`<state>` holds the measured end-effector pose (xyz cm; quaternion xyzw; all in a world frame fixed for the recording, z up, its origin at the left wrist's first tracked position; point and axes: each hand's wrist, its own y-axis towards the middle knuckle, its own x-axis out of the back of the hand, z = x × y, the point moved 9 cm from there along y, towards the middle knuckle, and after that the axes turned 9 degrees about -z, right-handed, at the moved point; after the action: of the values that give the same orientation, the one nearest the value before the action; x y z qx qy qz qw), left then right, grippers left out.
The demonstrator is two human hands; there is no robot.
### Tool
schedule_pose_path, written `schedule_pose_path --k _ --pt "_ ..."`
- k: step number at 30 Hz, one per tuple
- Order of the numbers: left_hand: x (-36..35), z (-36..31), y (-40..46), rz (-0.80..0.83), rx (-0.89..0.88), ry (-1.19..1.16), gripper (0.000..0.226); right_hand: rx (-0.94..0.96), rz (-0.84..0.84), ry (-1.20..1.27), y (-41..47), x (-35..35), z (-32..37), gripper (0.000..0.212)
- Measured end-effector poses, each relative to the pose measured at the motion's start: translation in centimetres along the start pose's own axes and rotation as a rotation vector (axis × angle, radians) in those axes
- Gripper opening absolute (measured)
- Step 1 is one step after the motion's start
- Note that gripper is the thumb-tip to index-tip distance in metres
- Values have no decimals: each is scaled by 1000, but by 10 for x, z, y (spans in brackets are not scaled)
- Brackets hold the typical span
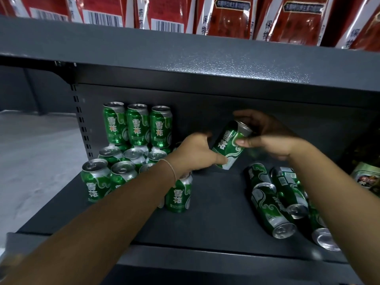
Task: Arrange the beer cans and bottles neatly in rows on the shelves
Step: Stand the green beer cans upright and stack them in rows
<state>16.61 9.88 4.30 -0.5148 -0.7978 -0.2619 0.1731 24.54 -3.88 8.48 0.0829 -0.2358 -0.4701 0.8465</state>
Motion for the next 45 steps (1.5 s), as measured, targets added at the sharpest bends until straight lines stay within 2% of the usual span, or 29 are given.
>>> schedule_pose_path --k 3,5,8,12,14,17,18,22,25,27,30,34,40,45 --pt "-1 2 -1 67 15 -127 50 13 49 175 1 -10 7 81" --pt "1 5 -1 81 27 -184 53 5 80 269 3 -18 12 95" --pt "14 8 2 -29 3 -169 75 -3 87 348 9 -27 17 111" --pt "35 7 -2 -194 -67 -95 50 -12 -40 404 20 -39 16 118" --pt "46 2 -7 -302 -125 15 48 -45 -90 327 21 -51 15 101" --pt "56 -1 -10 -432 -191 117 48 -73 -172 142 21 -63 16 48" --pt "59 0 -10 -467 -206 134 48 -86 -184 124 22 -65 14 41" --pt "70 10 -8 -541 -174 150 53 -143 -195 173 29 -77 7 53" --pt "73 15 -7 -535 -178 150 58 -150 -201 163 34 -84 6 34" --pt "73 19 -6 -502 -176 118 62 -142 -209 138 37 -88 9 32" --pt "75 23 -2 -390 -174 152 69 -97 -255 79 45 -88 10 33" --pt "81 23 0 -285 -172 217 58 -47 -291 3 58 -94 9 41" --pt "95 44 1 -223 -53 90 62 -55 -295 -138 71 -109 -11 68" --pt "103 59 -1 -217 19 5 61 -86 -306 -162 73 -115 -23 56"
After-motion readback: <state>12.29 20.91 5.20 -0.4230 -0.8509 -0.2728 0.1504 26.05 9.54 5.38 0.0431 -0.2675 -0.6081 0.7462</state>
